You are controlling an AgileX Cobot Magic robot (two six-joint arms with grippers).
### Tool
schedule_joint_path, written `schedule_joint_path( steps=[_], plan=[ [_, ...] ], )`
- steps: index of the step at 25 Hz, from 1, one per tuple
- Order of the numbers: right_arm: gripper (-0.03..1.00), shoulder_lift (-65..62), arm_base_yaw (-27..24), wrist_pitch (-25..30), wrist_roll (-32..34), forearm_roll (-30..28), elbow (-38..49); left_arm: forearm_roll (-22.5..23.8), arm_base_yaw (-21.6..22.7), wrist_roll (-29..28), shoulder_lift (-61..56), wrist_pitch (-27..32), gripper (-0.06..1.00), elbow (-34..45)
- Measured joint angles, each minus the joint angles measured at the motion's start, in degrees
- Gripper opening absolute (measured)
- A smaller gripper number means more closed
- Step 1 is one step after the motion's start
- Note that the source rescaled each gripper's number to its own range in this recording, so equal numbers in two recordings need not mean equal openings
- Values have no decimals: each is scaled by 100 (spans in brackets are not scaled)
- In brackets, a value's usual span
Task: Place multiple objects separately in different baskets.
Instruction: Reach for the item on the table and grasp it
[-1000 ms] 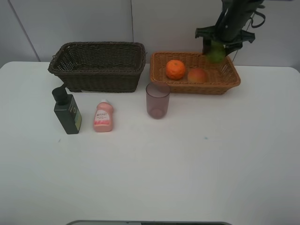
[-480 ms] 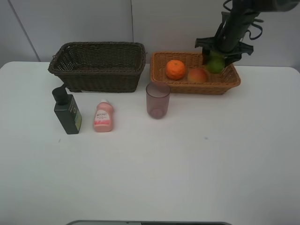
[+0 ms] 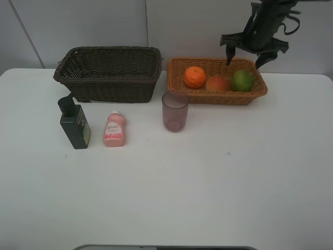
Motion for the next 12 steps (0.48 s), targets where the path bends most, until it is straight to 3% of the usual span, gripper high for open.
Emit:
schedule_joint_path(
  steps=[6,12],
  plan=[
    [59,-381,344,478,-228,0,22,0,0,0,0,0,95,0],
    [61,-1003,1047,509,-497,35,584,0,0,0,0,0,95,0]
  ],
)
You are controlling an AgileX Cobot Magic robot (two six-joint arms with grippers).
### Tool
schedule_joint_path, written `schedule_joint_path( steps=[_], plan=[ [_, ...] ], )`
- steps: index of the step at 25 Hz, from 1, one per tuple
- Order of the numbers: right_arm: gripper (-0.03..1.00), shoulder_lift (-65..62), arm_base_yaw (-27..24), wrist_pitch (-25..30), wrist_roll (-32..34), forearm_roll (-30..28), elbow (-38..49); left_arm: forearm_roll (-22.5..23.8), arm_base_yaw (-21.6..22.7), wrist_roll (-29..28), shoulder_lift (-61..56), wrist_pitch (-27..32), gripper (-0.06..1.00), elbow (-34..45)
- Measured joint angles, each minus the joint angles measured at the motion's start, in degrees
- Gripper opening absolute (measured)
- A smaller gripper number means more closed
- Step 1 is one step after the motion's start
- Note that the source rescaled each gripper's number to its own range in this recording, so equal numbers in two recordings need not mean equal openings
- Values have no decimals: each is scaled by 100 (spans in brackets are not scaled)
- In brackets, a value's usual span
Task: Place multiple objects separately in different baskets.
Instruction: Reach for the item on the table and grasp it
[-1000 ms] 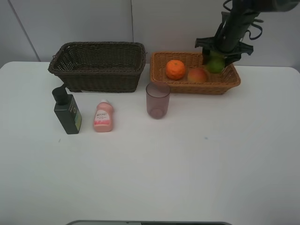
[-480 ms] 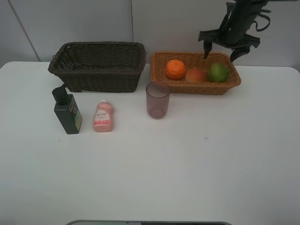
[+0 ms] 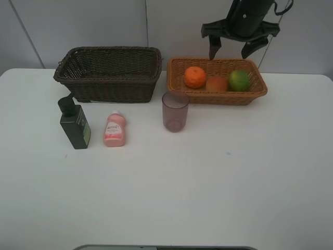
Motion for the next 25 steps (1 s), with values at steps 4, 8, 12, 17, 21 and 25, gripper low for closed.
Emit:
schedule_joint_path(
  steps=[4,8,12,17,21,25],
  plan=[
    [61,-442,445,-35,-69,23,566,0,0,0,0,0,95,0],
    [61,-802,821,-88,-160,23,1044,0,0,0,0,0,95,0],
    [61,-1061,1120,-94,-196,23,1367,0,0,0,0,0,95,0],
    [61,-1470,1201,-88,-200,185,1773,0,0,0,0,0,95,0],
    [61,-2026,926,-111,-124,264,2275,0,0,0,0,0,95,0],
    [61,-2814,415,-219,-22,258,2879,0,0,0,0,0,95,0]
  ],
)
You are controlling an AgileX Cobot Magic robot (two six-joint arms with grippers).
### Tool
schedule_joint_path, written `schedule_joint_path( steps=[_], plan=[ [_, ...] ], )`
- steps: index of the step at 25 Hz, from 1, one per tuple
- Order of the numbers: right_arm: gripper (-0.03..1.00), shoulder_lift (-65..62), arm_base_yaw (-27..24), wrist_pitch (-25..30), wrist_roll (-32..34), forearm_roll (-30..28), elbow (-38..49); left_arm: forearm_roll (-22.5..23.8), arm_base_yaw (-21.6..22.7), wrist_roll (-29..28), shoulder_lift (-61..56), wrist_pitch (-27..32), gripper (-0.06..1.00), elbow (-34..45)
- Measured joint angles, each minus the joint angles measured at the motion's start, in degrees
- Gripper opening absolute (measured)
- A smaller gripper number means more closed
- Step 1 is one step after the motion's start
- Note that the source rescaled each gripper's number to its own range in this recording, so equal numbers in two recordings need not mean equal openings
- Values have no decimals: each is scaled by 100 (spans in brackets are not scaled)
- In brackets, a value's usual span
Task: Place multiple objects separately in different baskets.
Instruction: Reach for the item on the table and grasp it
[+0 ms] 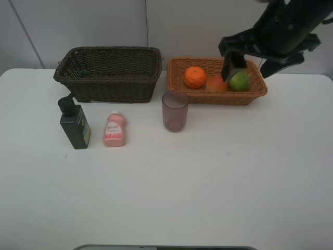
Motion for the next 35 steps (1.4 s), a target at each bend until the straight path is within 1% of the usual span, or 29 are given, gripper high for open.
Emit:
schedule_joint_path(
  steps=[7,10,15,17,20,23,24,30,33,35],
  plan=[
    [61,-1643,-1221,-10,87,0,1021,0,0,0,0,0,95,0],
    [61,-2556,-1498,31,87,-13,1415,0,0,0,0,0,95,0],
    [61,-4324,-1531,169,87,-20,1768,0,0,0,0,0,95,0],
    [61,-4973,-1531,384,66,-20,1781,0,0,0,0,0,95,0],
    [61,-5859,-1531,741,-172,-2,1781,0,0,0,0,0,95,0],
    [61,-6513,-1531,1176,-358,3,1809,0,0,0,0,0,95,0],
    [61,-6687,-1531,1239,-374,3,1817,0,0,0,0,0,95,0],
    [61,-7709,-1531,1301,-416,3,1995,0,0,0,0,0,95,0],
    [61,-8084,-1531,1261,-625,-4,2501,0,0,0,0,0,95,0],
    [61,-8277,-1531,1045,-819,1,2879,0,0,0,0,0,95,0]
  ],
)
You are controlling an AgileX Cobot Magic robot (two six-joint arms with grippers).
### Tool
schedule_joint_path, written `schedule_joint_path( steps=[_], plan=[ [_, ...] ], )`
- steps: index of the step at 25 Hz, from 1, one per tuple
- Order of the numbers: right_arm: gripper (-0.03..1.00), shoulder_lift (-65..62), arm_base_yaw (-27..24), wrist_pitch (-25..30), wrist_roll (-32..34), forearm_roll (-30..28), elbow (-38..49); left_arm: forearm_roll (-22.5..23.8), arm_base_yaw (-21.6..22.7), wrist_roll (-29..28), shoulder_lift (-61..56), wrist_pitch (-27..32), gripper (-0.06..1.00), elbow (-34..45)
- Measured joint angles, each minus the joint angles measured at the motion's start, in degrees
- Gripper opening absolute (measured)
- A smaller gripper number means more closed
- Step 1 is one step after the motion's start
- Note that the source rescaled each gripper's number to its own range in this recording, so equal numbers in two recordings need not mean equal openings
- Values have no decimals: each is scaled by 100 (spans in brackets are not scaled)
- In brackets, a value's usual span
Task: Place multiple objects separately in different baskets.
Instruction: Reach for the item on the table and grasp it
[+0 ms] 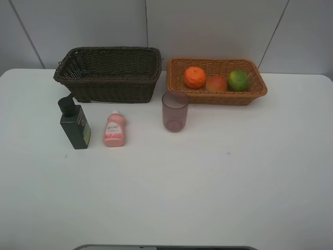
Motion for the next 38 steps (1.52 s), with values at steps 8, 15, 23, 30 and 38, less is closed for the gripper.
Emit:
schedule_joint_path(
  steps=[8,15,23,30,38],
  plan=[
    [61,-117,0,-573,-413,499,970,0,0,0,0,0,95,0],
    [61,-135,-392,-657,-426,468,983,0,0,0,0,0,95,0],
    [61,-142,-993,-660,-539,497,983,0,0,0,0,0,95,0],
    [61,-142,-997,-663,-552,497,983,0,0,0,0,0,95,0],
    [61,-142,-997,-663,-556,497,983,0,0,0,0,0,95,0]
  ],
)
